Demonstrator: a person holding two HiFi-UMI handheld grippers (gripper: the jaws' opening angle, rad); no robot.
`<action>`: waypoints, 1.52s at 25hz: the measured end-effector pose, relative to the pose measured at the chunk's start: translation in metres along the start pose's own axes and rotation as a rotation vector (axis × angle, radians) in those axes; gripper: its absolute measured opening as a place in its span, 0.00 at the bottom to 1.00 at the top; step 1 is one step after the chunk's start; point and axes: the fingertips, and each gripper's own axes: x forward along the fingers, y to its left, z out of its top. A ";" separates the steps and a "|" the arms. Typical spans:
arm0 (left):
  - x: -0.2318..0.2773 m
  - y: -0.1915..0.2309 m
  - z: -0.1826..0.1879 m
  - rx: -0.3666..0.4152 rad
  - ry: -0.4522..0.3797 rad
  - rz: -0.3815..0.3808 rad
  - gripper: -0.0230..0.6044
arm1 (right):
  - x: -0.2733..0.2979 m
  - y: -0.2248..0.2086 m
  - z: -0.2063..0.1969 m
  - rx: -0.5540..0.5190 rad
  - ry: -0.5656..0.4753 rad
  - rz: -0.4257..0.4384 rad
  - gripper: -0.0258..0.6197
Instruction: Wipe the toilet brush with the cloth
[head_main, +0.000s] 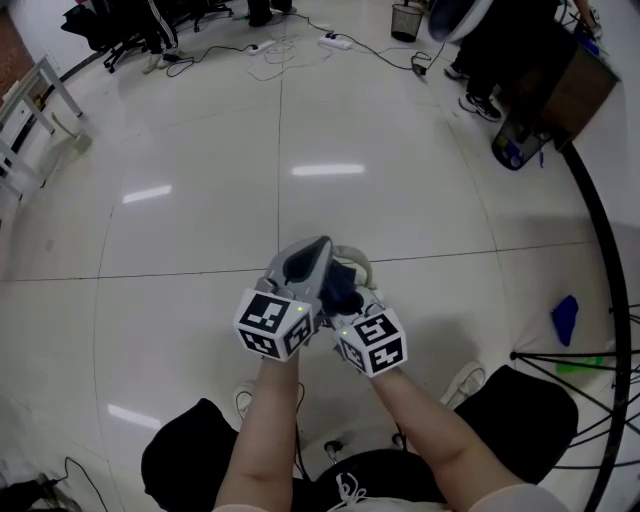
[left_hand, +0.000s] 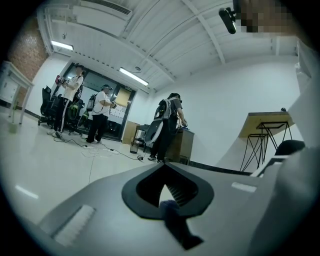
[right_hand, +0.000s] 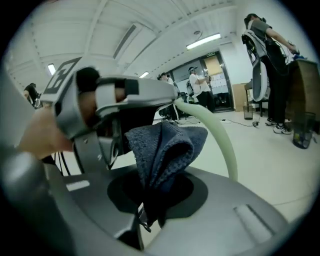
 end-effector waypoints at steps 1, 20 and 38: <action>-0.001 0.000 0.000 -0.003 0.000 -0.002 0.05 | 0.002 -0.003 0.008 0.027 0.000 -0.008 0.15; 0.001 -0.002 0.003 -0.006 -0.037 0.001 0.05 | -0.004 -0.092 -0.038 0.782 -0.114 -0.128 0.15; -0.005 0.007 0.003 -0.001 -0.060 0.009 0.05 | 0.025 -0.122 -0.166 0.982 0.041 -0.233 0.15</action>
